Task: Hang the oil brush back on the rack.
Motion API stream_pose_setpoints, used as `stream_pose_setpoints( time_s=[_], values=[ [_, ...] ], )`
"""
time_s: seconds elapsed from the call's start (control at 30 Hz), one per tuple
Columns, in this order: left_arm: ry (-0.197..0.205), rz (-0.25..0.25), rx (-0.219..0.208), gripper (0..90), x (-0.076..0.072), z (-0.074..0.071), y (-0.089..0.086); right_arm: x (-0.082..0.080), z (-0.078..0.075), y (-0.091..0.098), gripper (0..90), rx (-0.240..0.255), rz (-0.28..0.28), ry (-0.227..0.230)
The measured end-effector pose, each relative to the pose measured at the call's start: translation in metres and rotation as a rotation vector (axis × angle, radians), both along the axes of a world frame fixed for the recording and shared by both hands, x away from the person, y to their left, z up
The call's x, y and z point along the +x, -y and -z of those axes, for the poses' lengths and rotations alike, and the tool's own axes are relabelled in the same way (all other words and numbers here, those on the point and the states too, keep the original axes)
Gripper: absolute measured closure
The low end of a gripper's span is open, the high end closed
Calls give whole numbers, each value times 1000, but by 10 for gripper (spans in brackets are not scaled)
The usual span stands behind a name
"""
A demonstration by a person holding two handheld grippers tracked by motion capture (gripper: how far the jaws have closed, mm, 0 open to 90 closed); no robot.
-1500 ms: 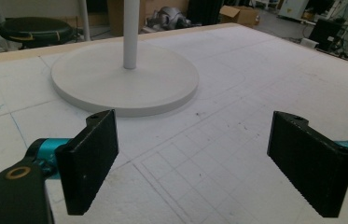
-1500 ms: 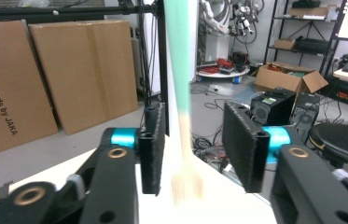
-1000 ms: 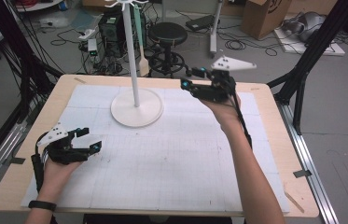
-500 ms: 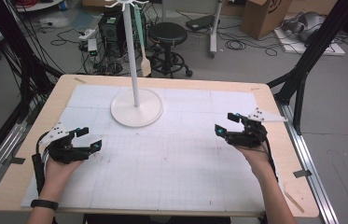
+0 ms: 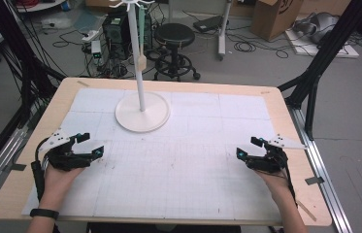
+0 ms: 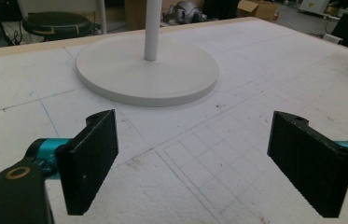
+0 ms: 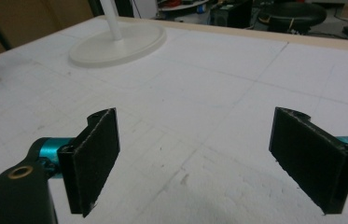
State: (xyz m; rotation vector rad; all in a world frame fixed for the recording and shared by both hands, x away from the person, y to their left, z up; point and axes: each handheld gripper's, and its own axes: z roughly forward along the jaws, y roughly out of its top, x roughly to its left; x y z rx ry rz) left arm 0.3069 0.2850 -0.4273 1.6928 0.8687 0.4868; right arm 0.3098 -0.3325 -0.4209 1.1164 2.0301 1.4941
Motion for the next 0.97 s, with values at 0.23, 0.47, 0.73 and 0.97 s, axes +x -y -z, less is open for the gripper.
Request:
stream_pose_setpoints(
  time_s=[0.23, 0.47, 0.73, 0.97],
  values=[
    [3, -12, -6, 168, 0, 0, -2, -2, 8, 2, 150, -42, 14, -17],
    [3, -13, -1, 168, 1, 1, -3, -2, 11, 2, 149, -48, 12, -29],
    [5, -18, -2, 169, 3, 2, -2, -3, 11, 4, 148, -60, 15, -27],
    [11, -23, -8, 169, 4, 2, -2, -4, 13, 6, 145, -65, 19, -30]
  ],
)
